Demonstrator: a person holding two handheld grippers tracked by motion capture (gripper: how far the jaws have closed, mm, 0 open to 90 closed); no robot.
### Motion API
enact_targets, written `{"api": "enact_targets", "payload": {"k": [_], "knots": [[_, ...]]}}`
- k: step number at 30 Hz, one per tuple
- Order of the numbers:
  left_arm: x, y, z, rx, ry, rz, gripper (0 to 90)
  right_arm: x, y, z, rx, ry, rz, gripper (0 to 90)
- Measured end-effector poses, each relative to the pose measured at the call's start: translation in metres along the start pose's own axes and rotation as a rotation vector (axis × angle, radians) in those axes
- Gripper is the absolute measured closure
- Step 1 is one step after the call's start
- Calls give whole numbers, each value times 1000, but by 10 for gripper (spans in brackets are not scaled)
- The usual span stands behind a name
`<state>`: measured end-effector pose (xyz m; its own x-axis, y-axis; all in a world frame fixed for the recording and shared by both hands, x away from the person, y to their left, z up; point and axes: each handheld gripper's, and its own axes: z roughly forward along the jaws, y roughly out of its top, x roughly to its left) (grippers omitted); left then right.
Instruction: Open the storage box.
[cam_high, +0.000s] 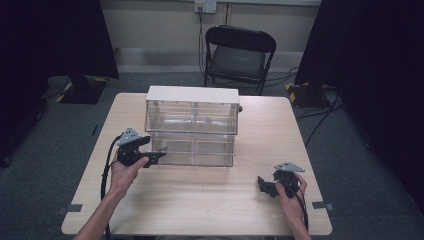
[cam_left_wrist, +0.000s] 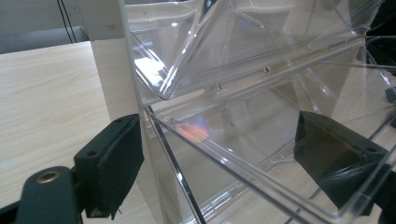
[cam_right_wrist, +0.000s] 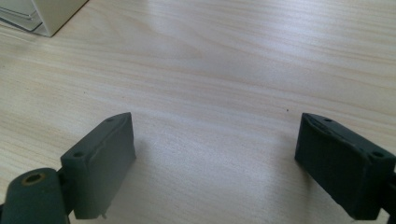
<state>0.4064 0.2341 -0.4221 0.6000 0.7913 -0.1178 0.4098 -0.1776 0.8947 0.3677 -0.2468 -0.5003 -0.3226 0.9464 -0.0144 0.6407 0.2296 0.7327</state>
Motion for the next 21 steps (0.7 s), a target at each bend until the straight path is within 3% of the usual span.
{"api": "enact_targets", "payload": {"k": [21], "knots": [[-3, 8, -1, 0, 7, 10, 179, 0, 0, 0, -1, 0, 1, 113]]}}
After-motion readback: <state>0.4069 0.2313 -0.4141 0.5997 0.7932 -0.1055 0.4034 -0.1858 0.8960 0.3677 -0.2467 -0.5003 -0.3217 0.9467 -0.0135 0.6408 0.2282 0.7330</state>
